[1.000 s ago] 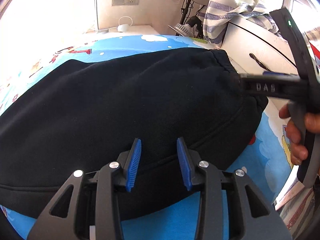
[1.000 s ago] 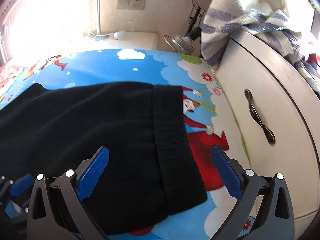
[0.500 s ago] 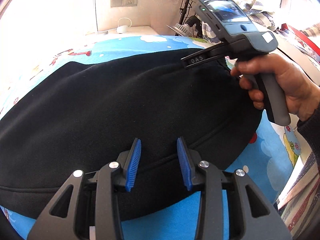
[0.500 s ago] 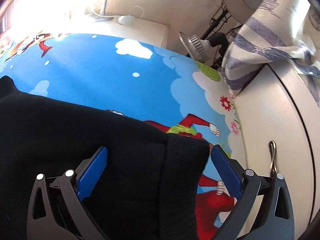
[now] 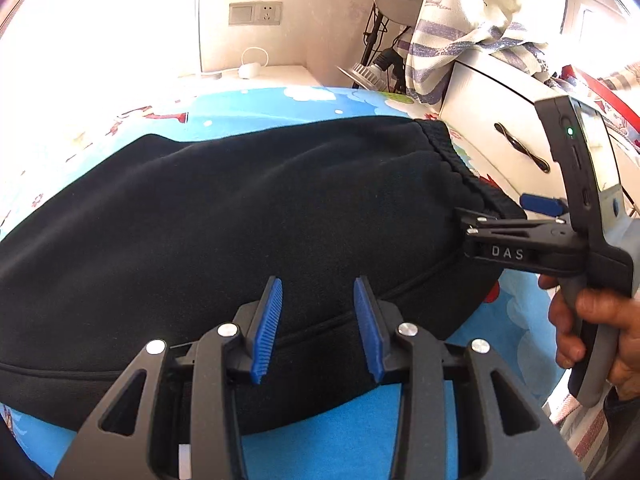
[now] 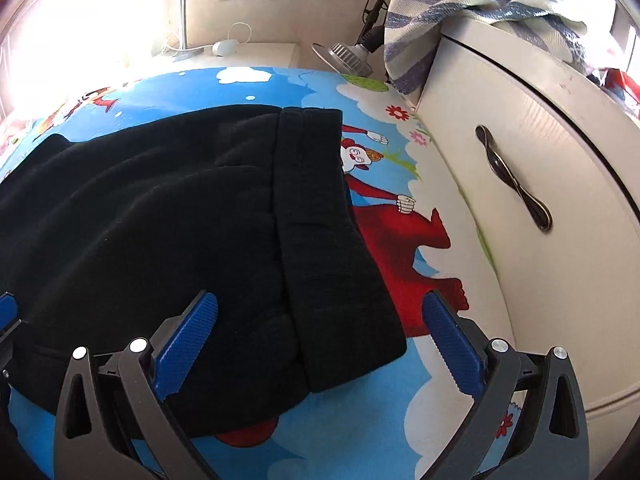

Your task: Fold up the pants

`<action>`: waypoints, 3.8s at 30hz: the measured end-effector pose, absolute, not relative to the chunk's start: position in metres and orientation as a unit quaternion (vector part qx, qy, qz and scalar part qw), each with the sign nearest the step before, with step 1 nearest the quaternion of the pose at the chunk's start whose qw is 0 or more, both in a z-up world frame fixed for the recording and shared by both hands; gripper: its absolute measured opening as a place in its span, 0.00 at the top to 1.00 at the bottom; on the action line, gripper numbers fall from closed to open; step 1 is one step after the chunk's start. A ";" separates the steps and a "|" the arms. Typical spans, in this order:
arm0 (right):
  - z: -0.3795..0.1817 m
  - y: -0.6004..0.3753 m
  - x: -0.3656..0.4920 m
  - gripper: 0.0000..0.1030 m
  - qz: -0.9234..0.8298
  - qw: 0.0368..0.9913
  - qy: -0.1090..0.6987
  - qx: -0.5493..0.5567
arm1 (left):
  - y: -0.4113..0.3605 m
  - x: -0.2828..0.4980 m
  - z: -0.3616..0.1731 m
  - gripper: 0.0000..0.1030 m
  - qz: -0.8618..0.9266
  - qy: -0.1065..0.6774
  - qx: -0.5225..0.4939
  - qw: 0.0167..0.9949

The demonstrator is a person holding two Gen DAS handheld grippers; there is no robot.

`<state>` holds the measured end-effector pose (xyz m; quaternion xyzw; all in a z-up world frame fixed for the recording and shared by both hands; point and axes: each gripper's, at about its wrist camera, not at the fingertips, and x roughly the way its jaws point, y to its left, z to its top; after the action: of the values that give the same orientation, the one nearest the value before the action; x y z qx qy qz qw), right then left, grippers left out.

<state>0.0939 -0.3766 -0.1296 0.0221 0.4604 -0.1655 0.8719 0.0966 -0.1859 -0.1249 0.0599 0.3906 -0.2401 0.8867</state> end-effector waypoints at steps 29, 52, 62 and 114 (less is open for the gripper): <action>-0.126 -0.367 0.102 0.05 -0.155 0.867 0.473 0.024 | -0.152 0.131 -0.118 0.61 -0.221 0.400 -0.001 0.889; -0.134 -0.377 0.083 0.05 -0.179 0.863 0.470 0.040 | -0.348 0.274 -0.129 0.70 -0.319 0.419 0.140 0.839; -0.134 -0.378 0.081 0.05 -0.181 0.862 0.472 0.041 | -0.274 0.231 -0.094 0.55 -0.323 0.406 0.033 0.854; -0.054 -0.071 0.202 0.05 -0.008 0.898 0.394 -0.194 | 0.256 0.263 -0.114 0.53 -0.020 0.402 -0.110 0.909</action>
<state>0.2021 -0.0708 -0.0535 -0.1936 0.3942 -0.0083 0.8984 0.2634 0.2560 -0.1143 -0.1102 0.4023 -0.0202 0.9086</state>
